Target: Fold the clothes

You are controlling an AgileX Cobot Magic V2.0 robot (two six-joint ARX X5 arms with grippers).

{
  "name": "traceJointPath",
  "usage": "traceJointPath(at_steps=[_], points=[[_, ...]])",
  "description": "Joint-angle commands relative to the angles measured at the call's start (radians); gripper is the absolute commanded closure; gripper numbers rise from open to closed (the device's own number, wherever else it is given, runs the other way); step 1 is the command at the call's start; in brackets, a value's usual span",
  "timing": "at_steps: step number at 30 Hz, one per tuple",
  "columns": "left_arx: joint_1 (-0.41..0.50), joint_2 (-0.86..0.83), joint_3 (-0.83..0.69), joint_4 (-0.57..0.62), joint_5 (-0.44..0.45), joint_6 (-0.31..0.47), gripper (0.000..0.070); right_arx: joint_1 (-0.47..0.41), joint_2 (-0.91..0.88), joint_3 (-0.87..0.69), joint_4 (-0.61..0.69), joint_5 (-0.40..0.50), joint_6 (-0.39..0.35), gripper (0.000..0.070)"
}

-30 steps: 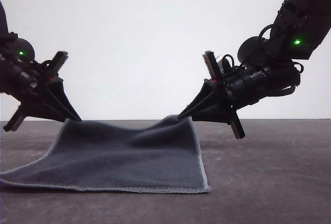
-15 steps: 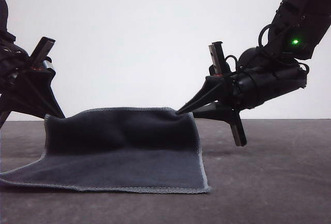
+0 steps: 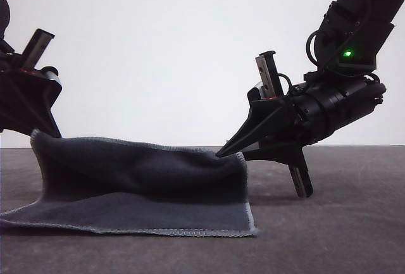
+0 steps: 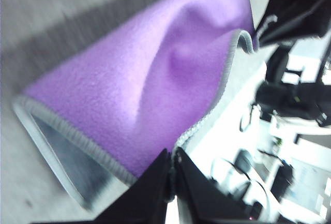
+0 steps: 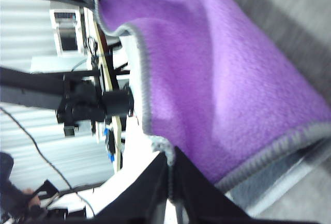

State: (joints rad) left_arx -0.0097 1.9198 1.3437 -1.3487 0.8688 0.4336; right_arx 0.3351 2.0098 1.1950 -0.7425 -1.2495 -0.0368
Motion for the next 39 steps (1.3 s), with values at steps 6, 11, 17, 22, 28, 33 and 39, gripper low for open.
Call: traceJointPath(at_steps=[6, 11, 17, 22, 28, 33, 39], points=[[-0.003, 0.026, 0.024, -0.067, 0.007, 0.074, 0.0696, 0.003, 0.002, 0.005, -0.051, 0.021, -0.091, 0.0700], [-0.004, 0.026, 0.024, -0.080, 0.005, 0.077, 0.0592, 0.003, 0.002, 0.005, -0.063, 0.020, -0.106, 0.0700], [-0.004, 0.026, 0.024, -0.096, 0.004, 0.078, 0.0473, 0.003, 0.002, 0.005, -0.073, 0.020, -0.109, 0.0585], [-0.004, 0.026, 0.024, -0.100, 0.004, 0.077, 0.0379, 0.003, 0.002, 0.005, -0.082, 0.018, -0.110, 0.0373], [-0.003, 0.021, 0.024, -0.105, 0.005, 0.074, 0.0377, -0.001, 0.000, 0.016, -0.117, 0.019, -0.147, 0.0238], [-0.003, -0.019, 0.035, -0.104, 0.004, 0.075, 0.0378, -0.019, -0.048, 0.058, -0.201, 0.038, -0.221, 0.0194], [-0.003, -0.125, 0.037, -0.070, -0.012, 0.074, 0.0378, -0.031, -0.189, 0.077, -0.205, 0.244, -0.190, 0.0195]])
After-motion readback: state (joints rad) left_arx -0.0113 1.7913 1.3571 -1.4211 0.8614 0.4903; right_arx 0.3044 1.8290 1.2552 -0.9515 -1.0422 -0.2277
